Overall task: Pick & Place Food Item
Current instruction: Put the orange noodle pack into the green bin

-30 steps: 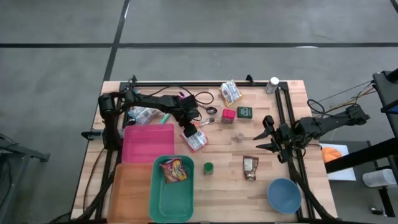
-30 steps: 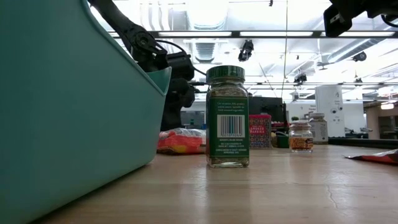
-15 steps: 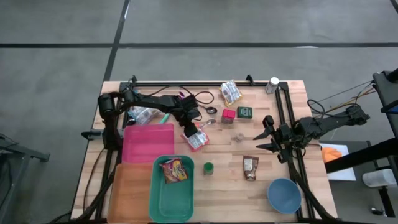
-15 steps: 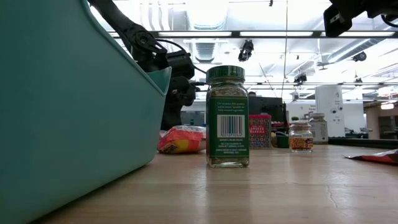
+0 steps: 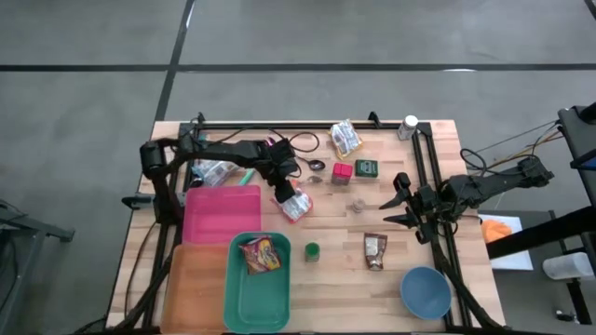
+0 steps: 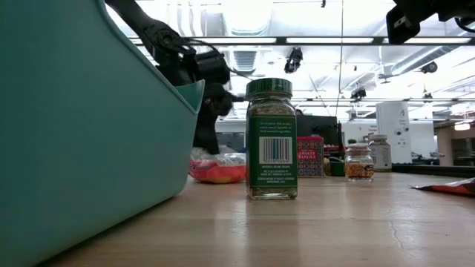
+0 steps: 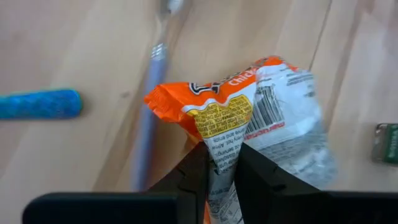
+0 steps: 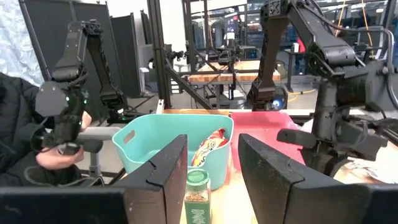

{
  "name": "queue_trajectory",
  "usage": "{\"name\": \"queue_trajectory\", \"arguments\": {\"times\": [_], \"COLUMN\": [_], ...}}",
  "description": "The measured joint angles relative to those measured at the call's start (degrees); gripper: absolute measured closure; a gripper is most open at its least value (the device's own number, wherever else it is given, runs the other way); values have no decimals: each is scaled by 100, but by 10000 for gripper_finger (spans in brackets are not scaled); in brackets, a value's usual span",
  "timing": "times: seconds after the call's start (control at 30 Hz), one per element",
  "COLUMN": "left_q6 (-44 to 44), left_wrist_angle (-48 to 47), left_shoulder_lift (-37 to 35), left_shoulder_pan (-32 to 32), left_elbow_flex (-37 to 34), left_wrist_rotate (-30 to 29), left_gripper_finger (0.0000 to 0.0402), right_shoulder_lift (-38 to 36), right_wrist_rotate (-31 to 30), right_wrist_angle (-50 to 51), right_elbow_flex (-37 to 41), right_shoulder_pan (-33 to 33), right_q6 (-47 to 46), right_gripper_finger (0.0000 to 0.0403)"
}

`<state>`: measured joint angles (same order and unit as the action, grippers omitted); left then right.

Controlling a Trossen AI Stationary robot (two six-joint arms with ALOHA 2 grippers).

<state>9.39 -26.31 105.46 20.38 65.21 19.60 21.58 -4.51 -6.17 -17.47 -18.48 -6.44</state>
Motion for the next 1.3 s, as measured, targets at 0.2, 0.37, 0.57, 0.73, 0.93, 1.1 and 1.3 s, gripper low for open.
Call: {"name": "queue_trajectory", "arguments": {"times": [0.2, 0.37, 0.57, 0.73, 0.93, 1.1, 1.3], "left_q6": [-14, -16, -60, -140, -213, -273, -317], "left_wrist_angle": [2, -23, -23, -19, -10, -7, -11], "left_shoulder_lift": [-310, -531, -826, -1061, -1331, -1521, -1575], "left_shoulder_pan": [-44, -127, -294, -489, -761, -987, -1226], "left_elbow_flex": [0, 0, 0, 2, 2, 2, 4], "left_wrist_rotate": [-120, -257, -573, -887, -1399, -1839, -2302], "left_gripper_finger": [333, 332, 332, 332, 332, 332, 332], "right_shoulder_lift": [0, 0, -1, 0, 0, -1, -2], "right_wrist_rotate": [1, 1, 1, 0, 0, 1, 0], "right_wrist_angle": [2, 2, 2, 2, 2, 2, 2], "right_elbow_flex": [0, 0, 0, 0, 0, 0, 0], "right_shoulder_pan": [-2, -2, -2, 0, 0, 0, -2], "right_q6": [0, 0, 2, 2, 0, 1, 0], "right_gripper_finger": [261, 261, 261, 261, 261, 261, 261]}}
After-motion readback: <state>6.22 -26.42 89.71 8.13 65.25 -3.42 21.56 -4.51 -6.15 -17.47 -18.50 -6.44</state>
